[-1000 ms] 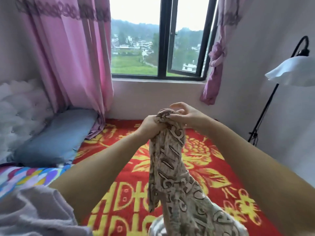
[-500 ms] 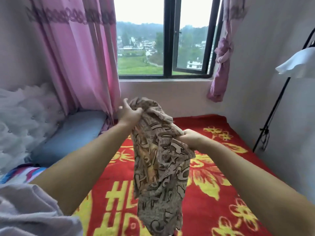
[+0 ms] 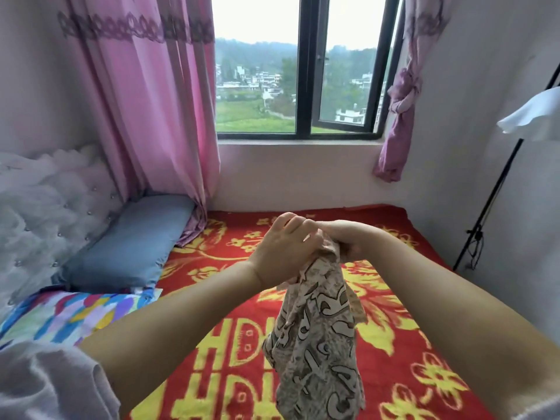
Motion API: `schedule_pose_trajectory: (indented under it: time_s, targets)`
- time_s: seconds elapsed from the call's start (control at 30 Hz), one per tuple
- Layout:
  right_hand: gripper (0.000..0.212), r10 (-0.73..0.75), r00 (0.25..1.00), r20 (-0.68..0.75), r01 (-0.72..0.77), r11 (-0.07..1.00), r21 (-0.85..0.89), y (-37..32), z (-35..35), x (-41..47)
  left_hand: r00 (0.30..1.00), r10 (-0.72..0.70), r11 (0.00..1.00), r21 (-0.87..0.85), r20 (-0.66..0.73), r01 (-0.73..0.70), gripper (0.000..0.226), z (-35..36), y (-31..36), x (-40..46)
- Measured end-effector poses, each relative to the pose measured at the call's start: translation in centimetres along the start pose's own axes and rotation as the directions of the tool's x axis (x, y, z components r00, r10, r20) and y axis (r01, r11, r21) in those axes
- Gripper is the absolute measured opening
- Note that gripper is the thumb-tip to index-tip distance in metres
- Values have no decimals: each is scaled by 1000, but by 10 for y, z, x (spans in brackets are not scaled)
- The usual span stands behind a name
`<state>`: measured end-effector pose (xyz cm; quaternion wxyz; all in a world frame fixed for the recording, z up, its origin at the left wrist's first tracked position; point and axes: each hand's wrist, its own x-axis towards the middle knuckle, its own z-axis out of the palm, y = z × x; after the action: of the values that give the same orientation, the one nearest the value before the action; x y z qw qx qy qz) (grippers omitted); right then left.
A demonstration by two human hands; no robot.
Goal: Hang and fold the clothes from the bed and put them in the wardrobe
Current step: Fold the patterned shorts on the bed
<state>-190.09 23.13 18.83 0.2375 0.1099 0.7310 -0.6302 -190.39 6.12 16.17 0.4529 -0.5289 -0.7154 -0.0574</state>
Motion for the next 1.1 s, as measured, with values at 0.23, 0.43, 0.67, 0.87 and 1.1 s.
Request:
schedule_pose_trajectory:
  time_s: [0.23,0.43,0.67,0.87,1.1]
  targets:
    - [70,-53,910,-411,-56,967,-250,14,-14,-11,716,-609,597,-398,340,697,3,-9,-25,47]
    - [52,-442,801,-403,162,809,-565,6,9,-32,652,-612,530,-380,448,758,17,-4,-49,78]
    - [34,-452,737,-502,45,775,-631,20,29,-6,752,-494,637,-407,436,655,22,-27,-54,100]
    - [16,-394,699,-597,-234,663,-711,18,-24,-4,656,-413,865,47,631,499,25,-44,-82,67]
    - [22,-603,563,-565,-118,619,-777,-10,-54,-11,655,-408,895,137,636,425,36,-24,-89,33]
